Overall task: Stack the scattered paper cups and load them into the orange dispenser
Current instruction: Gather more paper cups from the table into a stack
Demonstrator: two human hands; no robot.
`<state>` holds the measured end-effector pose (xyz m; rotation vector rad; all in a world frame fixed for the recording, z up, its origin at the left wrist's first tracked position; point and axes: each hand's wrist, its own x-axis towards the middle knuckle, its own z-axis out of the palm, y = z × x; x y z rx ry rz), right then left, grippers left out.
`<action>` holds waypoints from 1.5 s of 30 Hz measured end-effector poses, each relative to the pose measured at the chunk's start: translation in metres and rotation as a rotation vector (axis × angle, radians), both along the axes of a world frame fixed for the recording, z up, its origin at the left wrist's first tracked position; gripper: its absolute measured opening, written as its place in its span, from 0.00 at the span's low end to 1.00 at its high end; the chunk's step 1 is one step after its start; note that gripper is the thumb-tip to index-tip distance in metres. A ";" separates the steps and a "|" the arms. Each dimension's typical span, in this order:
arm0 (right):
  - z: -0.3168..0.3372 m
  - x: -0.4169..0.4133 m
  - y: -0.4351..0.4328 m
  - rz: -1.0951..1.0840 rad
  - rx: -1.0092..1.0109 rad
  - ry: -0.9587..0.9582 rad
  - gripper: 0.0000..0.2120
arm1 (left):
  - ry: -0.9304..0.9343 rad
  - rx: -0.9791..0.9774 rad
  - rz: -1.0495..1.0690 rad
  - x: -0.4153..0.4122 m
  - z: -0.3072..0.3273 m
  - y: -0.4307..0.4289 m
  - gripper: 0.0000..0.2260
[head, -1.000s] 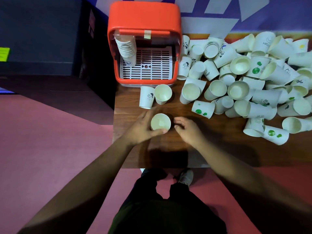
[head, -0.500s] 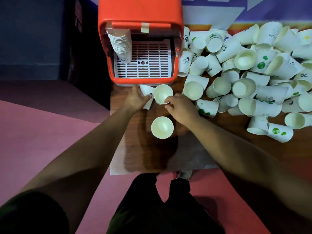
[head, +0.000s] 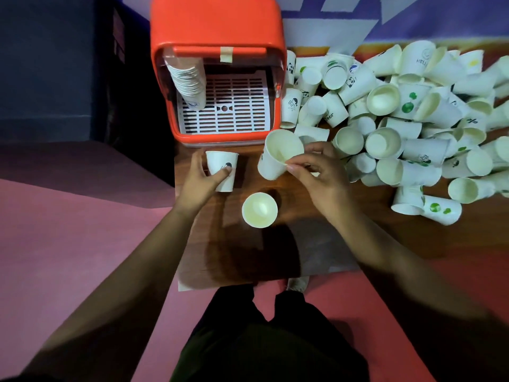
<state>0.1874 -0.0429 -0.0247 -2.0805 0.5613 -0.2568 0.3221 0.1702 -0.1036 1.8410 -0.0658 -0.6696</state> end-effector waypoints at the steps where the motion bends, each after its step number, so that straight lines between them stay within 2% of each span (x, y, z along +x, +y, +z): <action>1: 0.003 -0.007 0.002 0.016 0.019 -0.002 0.02 | 0.004 -0.026 0.010 -0.003 0.005 0.003 0.28; 6: 0.010 -0.034 0.017 0.177 0.193 0.032 0.04 | -0.033 -0.130 0.074 -0.022 0.027 0.014 0.30; 8: 0.005 -0.040 0.023 0.223 0.189 0.037 0.04 | -0.032 -0.173 0.124 -0.030 0.036 0.019 0.29; 15: -0.029 -0.046 0.037 0.420 -0.154 0.171 0.04 | -0.059 -0.239 0.201 -0.068 0.056 0.030 0.32; 18: -0.041 -0.048 0.038 0.509 -0.395 0.224 0.14 | -0.088 -0.227 0.191 -0.086 0.059 0.030 0.31; 20: -0.041 -0.049 0.037 0.558 -0.443 0.221 0.23 | -0.103 -0.221 0.194 -0.098 0.060 0.029 0.29; 23: -0.029 -0.046 0.032 0.516 -0.359 0.233 0.29 | -0.140 -0.222 0.192 -0.112 0.061 0.025 0.29; 27: 0.002 -0.041 0.022 0.320 0.182 0.230 0.21 | -0.131 -0.236 0.123 -0.123 0.059 0.015 0.30; 30: 0.013 -0.037 0.018 0.283 0.333 0.207 0.19 | -0.143 -0.196 -0.008 -0.125 0.056 0.002 0.31; 35: -0.007 -0.041 0.023 0.304 0.283 0.227 0.21 | -0.204 -0.035 -0.203 -0.117 0.039 -0.001 0.34; 40: -0.025 -0.052 0.033 0.331 0.036 0.291 0.23 | -0.046 0.009 -0.274 -0.118 0.026 0.014 0.37; 45: -0.049 -0.063 0.042 0.322 -0.054 0.313 0.25 | -0.090 0.083 -0.365 -0.114 0.017 0.018 0.32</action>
